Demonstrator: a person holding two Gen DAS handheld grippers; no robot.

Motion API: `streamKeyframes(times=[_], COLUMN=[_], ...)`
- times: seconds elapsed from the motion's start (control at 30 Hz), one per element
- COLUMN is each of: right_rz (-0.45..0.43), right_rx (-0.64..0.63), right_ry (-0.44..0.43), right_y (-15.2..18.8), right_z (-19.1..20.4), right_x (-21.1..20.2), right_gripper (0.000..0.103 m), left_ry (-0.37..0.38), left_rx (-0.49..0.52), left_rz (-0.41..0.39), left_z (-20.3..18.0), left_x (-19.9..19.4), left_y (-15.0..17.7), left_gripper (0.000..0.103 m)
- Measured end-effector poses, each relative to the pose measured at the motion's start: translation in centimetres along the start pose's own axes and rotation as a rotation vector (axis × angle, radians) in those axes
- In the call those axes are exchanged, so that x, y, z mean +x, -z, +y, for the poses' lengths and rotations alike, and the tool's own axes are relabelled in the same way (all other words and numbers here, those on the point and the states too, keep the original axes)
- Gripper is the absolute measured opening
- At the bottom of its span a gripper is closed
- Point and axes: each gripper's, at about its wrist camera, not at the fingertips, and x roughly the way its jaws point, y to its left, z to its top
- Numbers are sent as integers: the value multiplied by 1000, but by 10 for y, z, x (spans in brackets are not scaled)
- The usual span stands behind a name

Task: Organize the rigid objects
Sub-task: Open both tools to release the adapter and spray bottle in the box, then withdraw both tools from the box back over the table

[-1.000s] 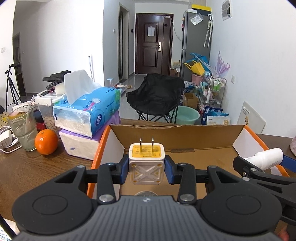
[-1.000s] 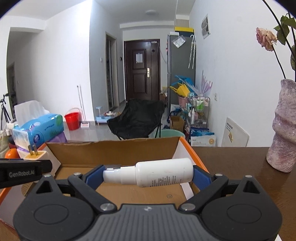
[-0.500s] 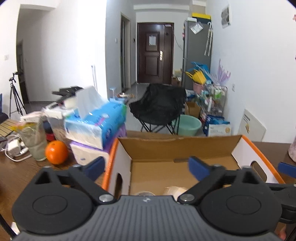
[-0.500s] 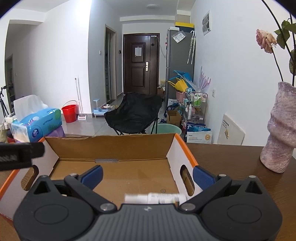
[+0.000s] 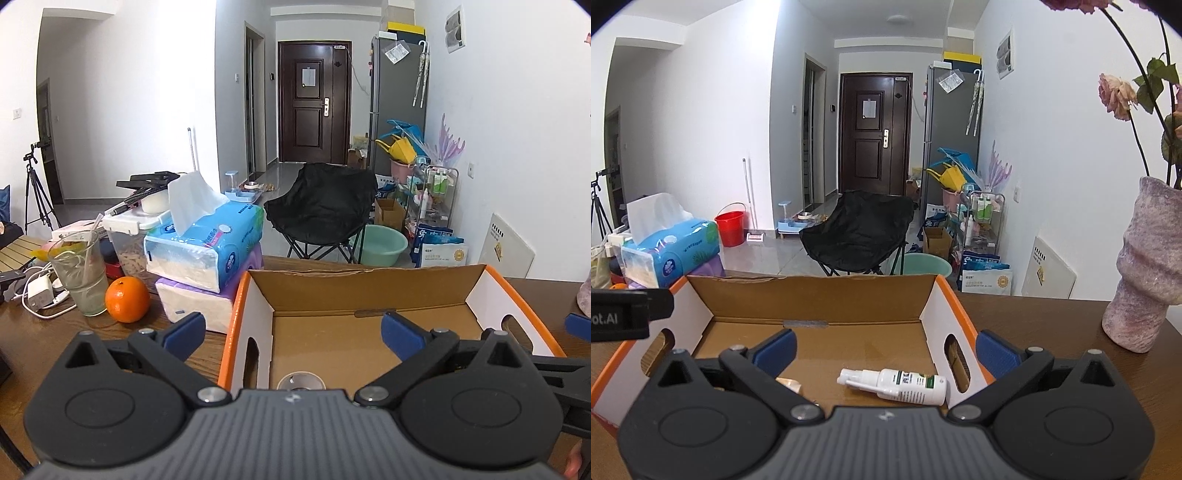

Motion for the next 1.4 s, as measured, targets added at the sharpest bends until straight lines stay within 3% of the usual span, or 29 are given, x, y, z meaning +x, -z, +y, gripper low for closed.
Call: streamKeyframes(times=[0.57, 1.4], right_rz=[-47, -31], right_rx=[-29, -2], right_ry=[-1, -18], right_y=[16, 63], right_z=[-1, 10], right_x=[-56, -155], right_gripper=[103, 103], left_ry=[3, -4], left_rx=[14, 17], left_rz=[5, 55], left_z=[15, 59], left_x=[-41, -130], left_y=[16, 66], left_gripper=[103, 103])
